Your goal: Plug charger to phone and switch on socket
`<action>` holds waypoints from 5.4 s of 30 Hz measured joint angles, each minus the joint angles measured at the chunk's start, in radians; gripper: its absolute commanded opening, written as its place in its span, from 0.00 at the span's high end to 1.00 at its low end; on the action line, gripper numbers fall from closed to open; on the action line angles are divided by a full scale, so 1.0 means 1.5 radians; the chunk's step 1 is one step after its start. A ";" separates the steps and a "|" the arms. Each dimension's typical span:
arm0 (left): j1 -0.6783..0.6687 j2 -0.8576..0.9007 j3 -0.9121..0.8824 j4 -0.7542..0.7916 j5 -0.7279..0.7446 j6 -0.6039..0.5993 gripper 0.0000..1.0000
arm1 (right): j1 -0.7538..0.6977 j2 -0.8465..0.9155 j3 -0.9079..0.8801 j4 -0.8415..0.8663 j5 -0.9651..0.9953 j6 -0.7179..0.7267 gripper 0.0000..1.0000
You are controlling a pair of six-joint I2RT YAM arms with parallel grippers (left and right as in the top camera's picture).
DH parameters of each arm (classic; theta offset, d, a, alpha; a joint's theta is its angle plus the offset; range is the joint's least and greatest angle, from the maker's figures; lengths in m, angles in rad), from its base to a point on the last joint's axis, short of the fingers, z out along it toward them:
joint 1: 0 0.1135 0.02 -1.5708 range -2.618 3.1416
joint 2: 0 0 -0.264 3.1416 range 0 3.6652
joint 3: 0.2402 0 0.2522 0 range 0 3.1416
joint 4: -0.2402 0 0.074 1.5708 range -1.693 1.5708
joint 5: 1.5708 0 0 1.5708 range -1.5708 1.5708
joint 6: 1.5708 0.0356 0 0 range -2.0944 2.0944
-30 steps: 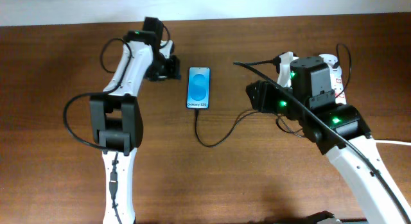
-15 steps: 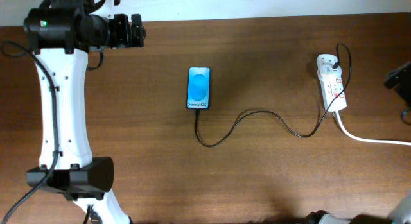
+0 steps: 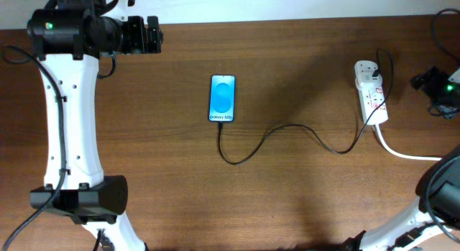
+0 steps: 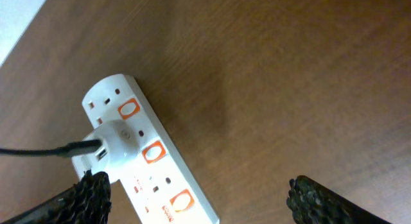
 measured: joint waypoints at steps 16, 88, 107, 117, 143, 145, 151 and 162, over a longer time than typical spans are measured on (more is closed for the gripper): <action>0.000 0.000 0.000 0.000 0.000 0.000 0.01 | 0.062 0.135 0.001 0.062 0.038 -0.021 0.09; 0.000 0.000 0.000 0.000 -0.003 0.000 0.01 | 0.367 -0.857 -0.359 -0.089 0.076 -0.120 0.02; 0.000 0.001 0.000 0.000 -0.003 0.000 0.01 | 0.408 -1.323 -1.053 0.455 0.156 -0.054 0.02; 0.000 0.001 0.000 0.000 -0.003 0.000 0.01 | 0.408 -1.324 -1.056 0.394 0.161 -0.053 0.01; 0.014 -0.831 -1.054 0.615 -0.128 0.016 0.01 | 0.409 -1.326 -1.055 0.393 0.166 -0.054 0.01; 0.014 -0.968 -1.243 0.831 -0.107 0.036 0.01 | 0.409 -1.326 -1.055 0.394 0.166 -0.054 0.02; 0.014 -1.211 -1.516 0.957 -0.062 0.218 0.01 | 0.409 -1.326 -1.055 0.394 0.166 -0.053 0.01; 0.014 -1.305 -1.609 0.877 -0.092 0.255 0.01 | 0.409 -1.326 -1.055 0.394 0.166 -0.053 0.02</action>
